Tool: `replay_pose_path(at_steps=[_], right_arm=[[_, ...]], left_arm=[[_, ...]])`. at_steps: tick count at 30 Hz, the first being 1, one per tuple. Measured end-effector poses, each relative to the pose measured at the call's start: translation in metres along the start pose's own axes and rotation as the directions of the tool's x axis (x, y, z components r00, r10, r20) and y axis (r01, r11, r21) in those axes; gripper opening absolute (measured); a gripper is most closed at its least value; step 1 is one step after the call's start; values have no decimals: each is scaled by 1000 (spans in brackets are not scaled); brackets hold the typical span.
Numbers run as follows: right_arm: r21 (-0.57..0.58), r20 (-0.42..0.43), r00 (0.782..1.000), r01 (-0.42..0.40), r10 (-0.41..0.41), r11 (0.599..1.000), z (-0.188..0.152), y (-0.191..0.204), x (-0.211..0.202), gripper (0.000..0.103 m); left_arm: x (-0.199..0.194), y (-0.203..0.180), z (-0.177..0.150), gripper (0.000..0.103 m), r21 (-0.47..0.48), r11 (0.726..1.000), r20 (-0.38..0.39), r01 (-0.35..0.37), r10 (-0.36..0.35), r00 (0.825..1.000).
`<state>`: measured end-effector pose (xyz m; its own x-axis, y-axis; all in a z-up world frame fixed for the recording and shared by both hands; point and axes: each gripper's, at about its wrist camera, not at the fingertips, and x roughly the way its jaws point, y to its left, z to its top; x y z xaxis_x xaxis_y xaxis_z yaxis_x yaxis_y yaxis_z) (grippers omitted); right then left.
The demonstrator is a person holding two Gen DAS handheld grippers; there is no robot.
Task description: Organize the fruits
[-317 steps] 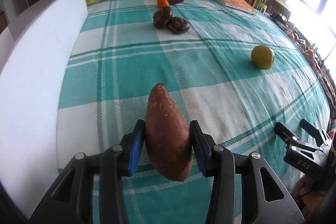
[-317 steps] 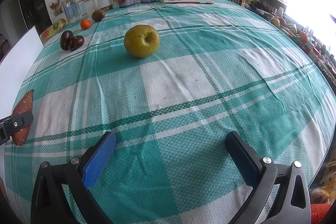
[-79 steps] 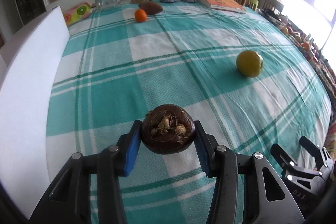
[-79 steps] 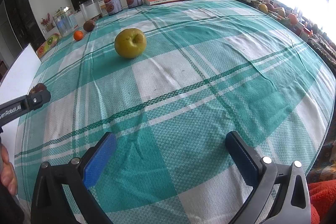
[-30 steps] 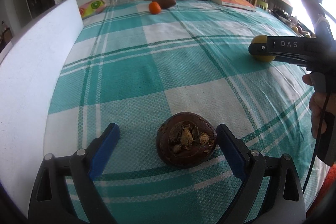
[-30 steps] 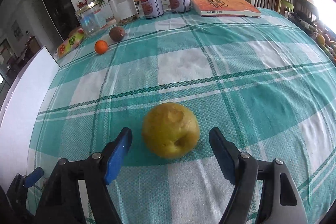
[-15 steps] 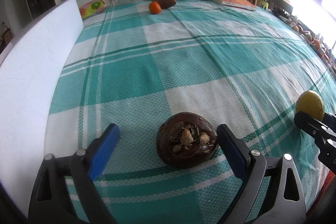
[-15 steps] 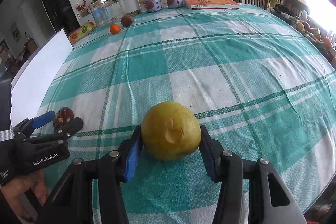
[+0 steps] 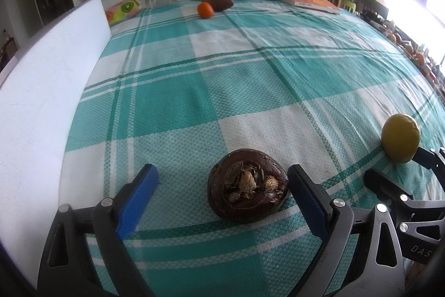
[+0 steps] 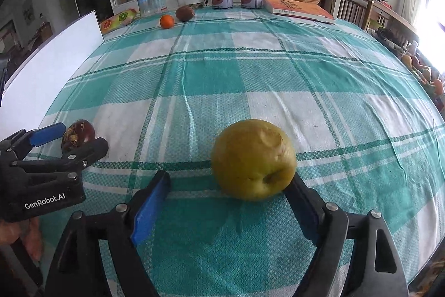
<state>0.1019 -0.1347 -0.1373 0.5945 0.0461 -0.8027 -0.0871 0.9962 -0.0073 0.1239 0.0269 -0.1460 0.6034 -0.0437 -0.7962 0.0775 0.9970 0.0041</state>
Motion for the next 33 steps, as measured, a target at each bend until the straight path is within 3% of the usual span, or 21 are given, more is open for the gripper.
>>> replay_pose_path(at_steps=[16,33], right_arm=[[-8,-14,1000,5,-5,1000,0,1,3,98],[-7,-16,1000,6,-6,1000,0,1,3,99]], left_arm=[[0,0,0,96,0,1000,0,0,0,1000],[0,0,0,96,1,1000,0,0,0,1000]])
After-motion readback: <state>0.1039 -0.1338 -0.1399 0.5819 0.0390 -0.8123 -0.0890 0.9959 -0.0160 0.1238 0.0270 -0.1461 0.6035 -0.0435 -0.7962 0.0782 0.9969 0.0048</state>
